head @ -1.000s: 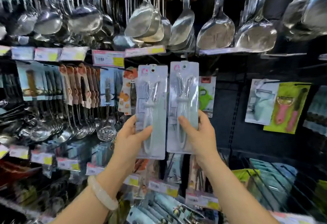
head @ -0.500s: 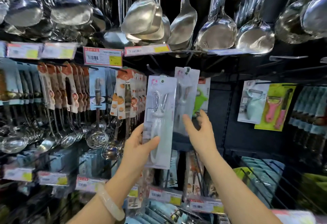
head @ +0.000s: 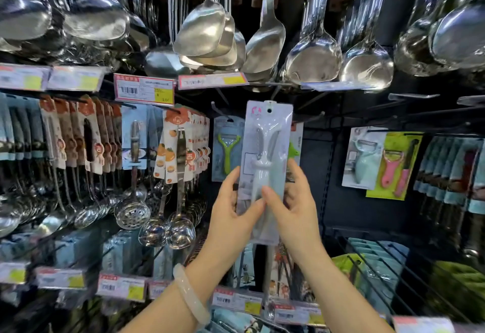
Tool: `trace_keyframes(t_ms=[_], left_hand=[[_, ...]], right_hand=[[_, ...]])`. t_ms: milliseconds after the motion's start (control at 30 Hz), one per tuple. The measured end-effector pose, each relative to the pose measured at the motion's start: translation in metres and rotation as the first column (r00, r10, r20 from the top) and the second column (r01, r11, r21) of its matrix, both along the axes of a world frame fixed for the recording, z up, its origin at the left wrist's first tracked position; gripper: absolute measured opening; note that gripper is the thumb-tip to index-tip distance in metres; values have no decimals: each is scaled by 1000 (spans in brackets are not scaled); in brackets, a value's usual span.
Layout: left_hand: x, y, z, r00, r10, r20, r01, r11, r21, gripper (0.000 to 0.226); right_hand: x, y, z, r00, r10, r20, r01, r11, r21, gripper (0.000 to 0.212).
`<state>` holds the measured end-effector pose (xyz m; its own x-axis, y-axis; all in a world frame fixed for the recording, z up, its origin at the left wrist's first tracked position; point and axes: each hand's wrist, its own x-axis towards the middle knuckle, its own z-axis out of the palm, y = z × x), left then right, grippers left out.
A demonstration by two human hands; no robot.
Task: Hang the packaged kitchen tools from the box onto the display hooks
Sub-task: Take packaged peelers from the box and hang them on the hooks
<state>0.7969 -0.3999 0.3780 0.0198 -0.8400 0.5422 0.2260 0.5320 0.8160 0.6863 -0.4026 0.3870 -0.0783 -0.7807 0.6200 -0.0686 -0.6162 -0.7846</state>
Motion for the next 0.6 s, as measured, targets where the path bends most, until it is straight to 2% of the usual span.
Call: trace_keyframes(t_ms=[167,600], left_hand=[[-6,-10,4,999,17,28,-17,1000,3,66],[-8,-13,1,998,40,48,-40,999,4,68]], right_hand=[[-9,-7,9,1000,-5,-4,5,1000,1,67],[-10,-10,8,1000,15,16,-15,1000,-11,67]])
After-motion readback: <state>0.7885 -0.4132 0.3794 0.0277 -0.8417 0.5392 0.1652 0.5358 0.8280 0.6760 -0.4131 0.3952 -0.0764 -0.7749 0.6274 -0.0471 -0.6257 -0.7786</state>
